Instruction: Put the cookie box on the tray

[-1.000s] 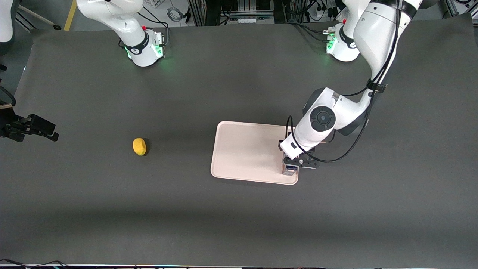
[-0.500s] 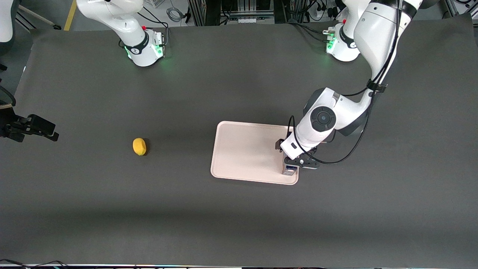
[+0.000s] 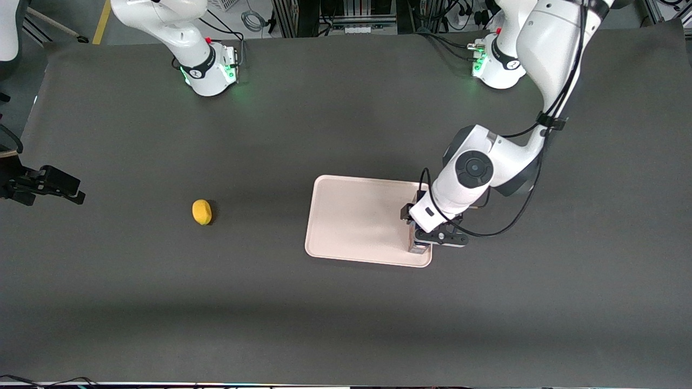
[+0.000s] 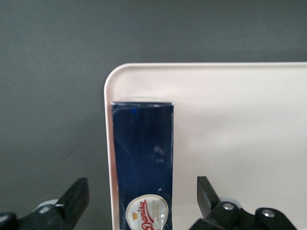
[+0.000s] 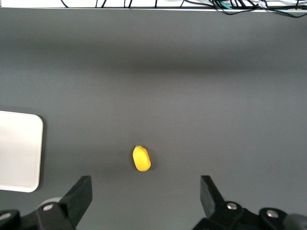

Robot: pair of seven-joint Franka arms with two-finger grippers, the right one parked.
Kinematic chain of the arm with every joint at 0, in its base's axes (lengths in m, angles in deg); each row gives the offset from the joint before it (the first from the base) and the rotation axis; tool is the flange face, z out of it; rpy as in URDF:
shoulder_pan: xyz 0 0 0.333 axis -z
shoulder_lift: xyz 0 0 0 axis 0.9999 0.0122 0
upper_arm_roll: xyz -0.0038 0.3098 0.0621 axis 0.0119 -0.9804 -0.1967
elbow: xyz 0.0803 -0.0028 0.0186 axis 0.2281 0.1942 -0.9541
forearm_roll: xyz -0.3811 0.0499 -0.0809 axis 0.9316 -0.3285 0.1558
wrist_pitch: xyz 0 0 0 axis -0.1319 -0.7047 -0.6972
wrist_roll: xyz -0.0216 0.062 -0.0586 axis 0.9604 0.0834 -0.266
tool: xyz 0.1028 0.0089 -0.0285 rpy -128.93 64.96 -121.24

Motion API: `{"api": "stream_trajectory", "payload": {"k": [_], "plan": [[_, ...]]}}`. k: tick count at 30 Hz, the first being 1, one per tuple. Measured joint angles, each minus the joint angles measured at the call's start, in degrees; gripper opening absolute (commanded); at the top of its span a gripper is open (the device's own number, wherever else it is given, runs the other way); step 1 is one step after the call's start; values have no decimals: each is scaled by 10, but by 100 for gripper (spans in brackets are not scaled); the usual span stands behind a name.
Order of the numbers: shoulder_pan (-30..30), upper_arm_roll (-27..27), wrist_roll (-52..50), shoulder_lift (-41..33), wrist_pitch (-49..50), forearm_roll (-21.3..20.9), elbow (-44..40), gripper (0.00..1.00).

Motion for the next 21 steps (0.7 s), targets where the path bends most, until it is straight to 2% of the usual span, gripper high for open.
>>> {"api": "stream_trajectory", "payload": {"k": [9,21], "plan": [[-40,-3,8,-70,70,0,-20,100],[-121,-14,119,-175,204,6,-44,100]]}}
